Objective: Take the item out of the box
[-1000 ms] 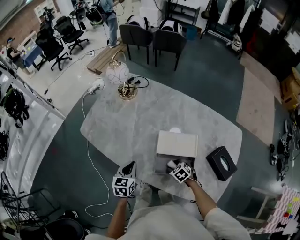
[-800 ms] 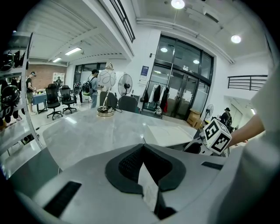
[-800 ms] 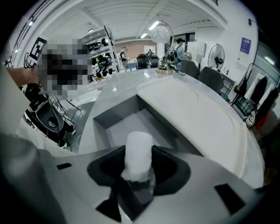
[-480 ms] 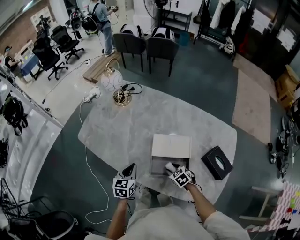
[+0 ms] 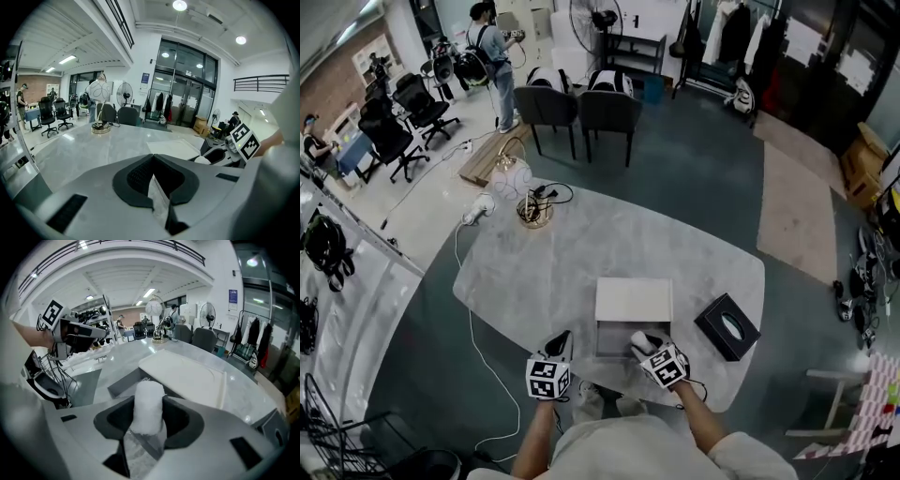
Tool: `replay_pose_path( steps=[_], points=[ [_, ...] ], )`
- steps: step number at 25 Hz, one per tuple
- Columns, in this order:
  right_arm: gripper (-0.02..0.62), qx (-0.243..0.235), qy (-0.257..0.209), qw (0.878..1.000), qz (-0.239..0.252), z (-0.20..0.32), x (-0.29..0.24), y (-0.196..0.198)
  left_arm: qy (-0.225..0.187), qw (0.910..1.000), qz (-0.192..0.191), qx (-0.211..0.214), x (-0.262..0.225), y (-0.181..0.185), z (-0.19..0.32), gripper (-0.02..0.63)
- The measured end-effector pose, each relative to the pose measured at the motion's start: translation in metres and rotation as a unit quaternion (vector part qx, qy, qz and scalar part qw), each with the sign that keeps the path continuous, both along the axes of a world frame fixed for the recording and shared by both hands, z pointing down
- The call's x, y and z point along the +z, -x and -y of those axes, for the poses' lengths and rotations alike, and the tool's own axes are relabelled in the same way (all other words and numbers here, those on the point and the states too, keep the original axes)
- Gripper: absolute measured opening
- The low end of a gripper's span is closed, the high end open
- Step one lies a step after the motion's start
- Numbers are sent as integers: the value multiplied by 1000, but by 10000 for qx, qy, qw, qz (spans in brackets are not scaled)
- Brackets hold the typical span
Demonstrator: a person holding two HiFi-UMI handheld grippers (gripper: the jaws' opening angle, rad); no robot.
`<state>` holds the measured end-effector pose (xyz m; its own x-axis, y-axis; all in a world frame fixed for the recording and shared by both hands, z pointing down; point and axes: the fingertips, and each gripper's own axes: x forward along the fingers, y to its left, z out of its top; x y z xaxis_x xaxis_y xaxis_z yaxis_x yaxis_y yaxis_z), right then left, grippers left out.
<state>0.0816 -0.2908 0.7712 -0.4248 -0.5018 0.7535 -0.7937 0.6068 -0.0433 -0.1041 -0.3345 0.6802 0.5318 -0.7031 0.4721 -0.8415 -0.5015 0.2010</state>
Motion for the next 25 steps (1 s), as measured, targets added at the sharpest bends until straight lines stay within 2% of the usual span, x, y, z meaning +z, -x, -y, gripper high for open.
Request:
replay_pose_path(
  steps=[6,13,25],
  points=[
    [179,374,-365,9982,282,11,-35,-3,-113,9998,21,148,-11,-9,8,14],
    [179,519,-930,9929,524,31,-71,-2,-294,9994,62,182,-23,-10,16,14],
    [179,746,-1933,9743,880,61,-142,-3,-625,9979,50,164,-46,-8,34,14]
  ],
)
